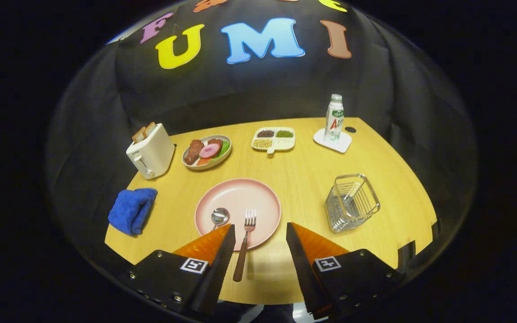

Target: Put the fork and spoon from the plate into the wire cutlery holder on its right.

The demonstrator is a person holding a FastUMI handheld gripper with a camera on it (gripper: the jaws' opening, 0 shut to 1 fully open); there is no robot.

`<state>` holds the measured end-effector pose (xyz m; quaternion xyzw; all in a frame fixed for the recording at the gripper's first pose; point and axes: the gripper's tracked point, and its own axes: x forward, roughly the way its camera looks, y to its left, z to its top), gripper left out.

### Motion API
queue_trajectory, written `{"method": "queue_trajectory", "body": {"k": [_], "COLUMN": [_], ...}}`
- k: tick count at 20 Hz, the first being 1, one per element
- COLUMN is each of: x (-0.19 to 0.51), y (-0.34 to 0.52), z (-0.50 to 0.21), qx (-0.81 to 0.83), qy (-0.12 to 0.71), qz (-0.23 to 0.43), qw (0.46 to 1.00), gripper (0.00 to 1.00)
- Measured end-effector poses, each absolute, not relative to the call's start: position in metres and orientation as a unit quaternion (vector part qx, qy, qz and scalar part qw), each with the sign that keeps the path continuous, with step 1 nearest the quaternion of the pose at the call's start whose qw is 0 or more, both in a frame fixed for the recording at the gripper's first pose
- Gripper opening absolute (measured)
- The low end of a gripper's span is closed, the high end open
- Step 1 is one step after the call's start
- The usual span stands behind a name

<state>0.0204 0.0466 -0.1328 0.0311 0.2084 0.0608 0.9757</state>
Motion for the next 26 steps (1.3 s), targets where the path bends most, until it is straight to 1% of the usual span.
{"method": "queue_trajectory", "body": {"k": [4, 10, 11, 12, 17, 18, 19, 20, 22, 23, 24, 26], "x": [0.027, 0.033, 0.033, 0.035, 0.039, 0.038, 0.044, 0.044, 0.045, 0.046, 0.047, 0.044], "y": [0.054, 0.07, 0.075, 0.077, 0.086, 0.085, 0.081, 0.084, 0.084, 0.079, 0.083, 0.085], "z": [-0.179, -0.223, -0.224, -0.228, -0.237, -0.242, -0.24, -0.243, -0.239, -0.246, -0.245, -0.24], "qx": [0.032, 0.023, 0.027, 0.026, 0.017, 0.014, 0.011, 0.013, 0.021, 0.018, 0.021, 0.042], "qy": [0.277, 0.349, 0.358, 0.365, 0.398, 0.403, 0.402, 0.408, 0.414, 0.419, 0.425, 0.431], "qz": [0.072, 0.091, 0.094, 0.097, 0.105, 0.104, 0.086, 0.096, 0.095, 0.08, 0.085, 0.086], "qw": [0.958, 0.932, 0.929, 0.926, 0.911, 0.909, 0.912, 0.908, 0.905, 0.904, 0.901, 0.897], "gripper": [0.72, 0.72, 0.69, 0.51, 0.52, 0.51, 0.52, 0.18, 0.22, 0.21, 0.11, 0.11]}}
